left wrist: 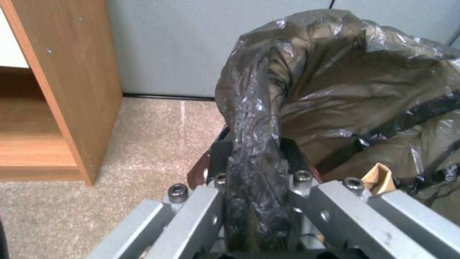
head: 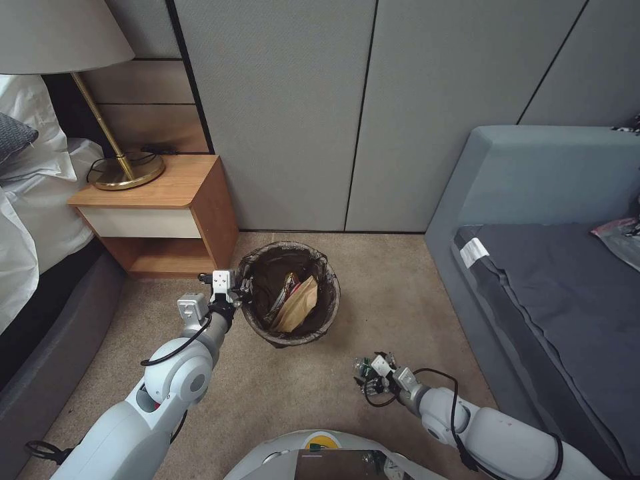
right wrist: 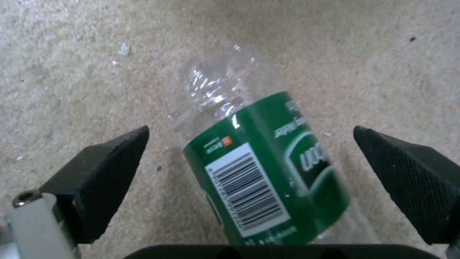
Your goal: Pick up the trash bin, then pick up the garbage from the floor and place it into the trash bin.
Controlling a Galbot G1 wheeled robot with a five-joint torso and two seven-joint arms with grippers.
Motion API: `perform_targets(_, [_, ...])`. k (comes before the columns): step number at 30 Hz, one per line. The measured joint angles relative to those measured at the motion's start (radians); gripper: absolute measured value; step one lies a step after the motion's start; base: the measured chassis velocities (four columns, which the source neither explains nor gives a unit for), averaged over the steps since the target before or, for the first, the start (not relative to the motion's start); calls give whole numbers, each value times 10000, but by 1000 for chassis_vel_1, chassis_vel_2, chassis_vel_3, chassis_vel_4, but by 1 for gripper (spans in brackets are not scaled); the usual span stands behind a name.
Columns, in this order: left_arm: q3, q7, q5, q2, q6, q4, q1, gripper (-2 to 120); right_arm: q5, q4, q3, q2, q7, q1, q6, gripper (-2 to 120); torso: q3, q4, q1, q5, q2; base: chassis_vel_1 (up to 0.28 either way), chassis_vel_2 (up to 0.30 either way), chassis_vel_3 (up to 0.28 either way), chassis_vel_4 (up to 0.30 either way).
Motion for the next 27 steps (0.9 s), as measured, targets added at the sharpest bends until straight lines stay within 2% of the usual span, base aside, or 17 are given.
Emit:
perform_targets(7, [-14, -1, 2, 2, 0, -25, 5, 5, -86, -543, 82, 237, -41, -10, 184, 100, 0, 0, 0, 0, 0, 0, 0, 0, 0])
perform_targets(27, [17, 11, -31, 41, -13, 69, -131, 5, -152, -1076, 256, 539, -102, -71, 350, 100, 0, 0, 0, -1, 0, 0, 0, 0, 0])
